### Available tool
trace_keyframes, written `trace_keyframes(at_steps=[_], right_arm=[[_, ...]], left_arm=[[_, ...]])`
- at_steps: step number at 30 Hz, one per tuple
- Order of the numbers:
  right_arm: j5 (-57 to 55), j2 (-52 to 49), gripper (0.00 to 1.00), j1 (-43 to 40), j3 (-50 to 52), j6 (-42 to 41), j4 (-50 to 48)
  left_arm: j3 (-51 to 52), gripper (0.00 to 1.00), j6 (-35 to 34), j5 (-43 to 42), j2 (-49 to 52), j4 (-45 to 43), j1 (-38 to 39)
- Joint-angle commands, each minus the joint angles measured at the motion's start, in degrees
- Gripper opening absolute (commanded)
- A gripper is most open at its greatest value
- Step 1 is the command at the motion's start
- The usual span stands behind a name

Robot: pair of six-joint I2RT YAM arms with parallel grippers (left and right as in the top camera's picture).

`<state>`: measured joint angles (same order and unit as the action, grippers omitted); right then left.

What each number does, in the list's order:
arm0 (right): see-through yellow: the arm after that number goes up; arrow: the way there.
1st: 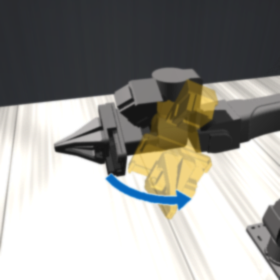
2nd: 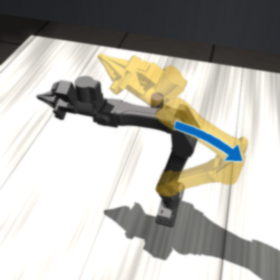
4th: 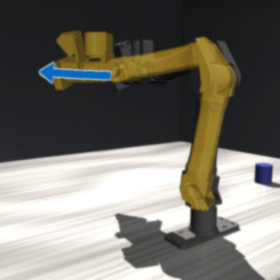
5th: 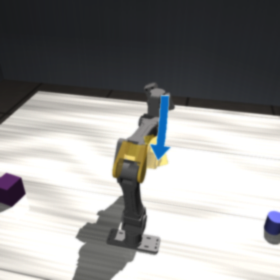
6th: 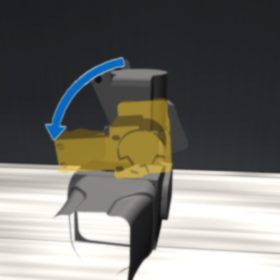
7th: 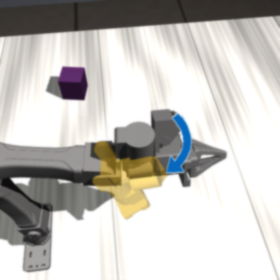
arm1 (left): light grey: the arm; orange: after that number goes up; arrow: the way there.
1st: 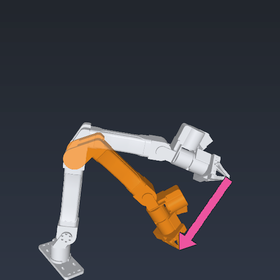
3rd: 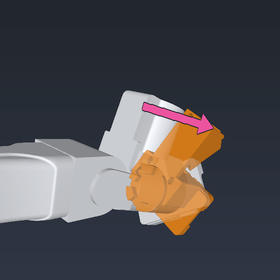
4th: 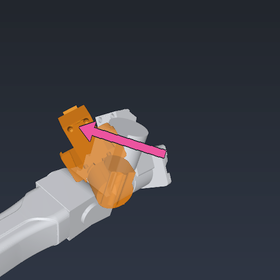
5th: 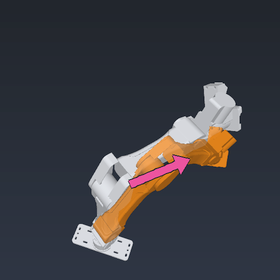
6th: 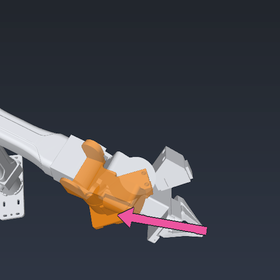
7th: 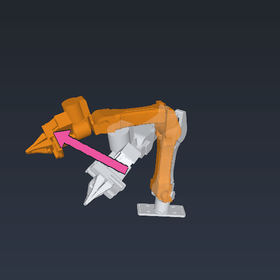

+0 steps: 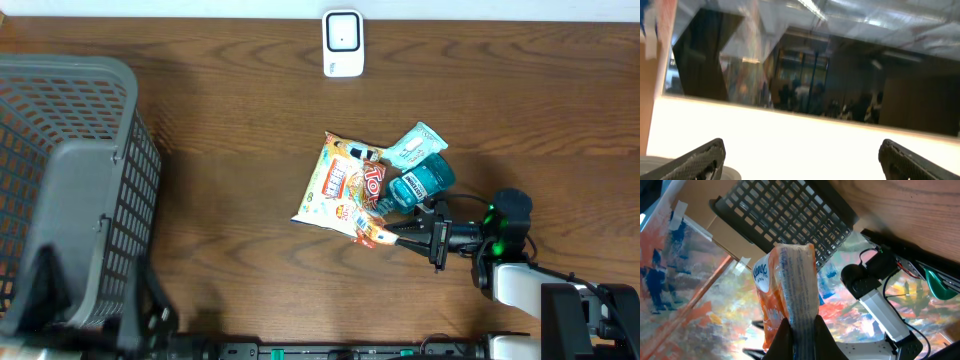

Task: Scan the item barcode
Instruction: 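Lift the tissue pack with the right gripper and rotate it, then swing the held tissue pack with the right gripper toward the scanner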

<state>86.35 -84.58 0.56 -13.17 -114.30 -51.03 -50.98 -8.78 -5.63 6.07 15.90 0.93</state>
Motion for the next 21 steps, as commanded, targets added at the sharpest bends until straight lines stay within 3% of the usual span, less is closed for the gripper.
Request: trace_keyframes(at_steps=[1,8,21], right_arm=[[0.11,0.61,0.02,0.46,-0.09,1.25,0.02],[0.11,0.61,0.01,0.46,-0.09,2.14,0.02],[2.54,0.61,0.02,0.55,-0.09,3.85,-0.02]], left_arm=[[7.91,0.98,0.09,0.33,0.74,-3.56,0.02],[20.74,0.98,0.11,0.33,0.79,-11.13,0.02],[31.28,0.98,0.13,-0.33,0.79,-10.88,0.02]])
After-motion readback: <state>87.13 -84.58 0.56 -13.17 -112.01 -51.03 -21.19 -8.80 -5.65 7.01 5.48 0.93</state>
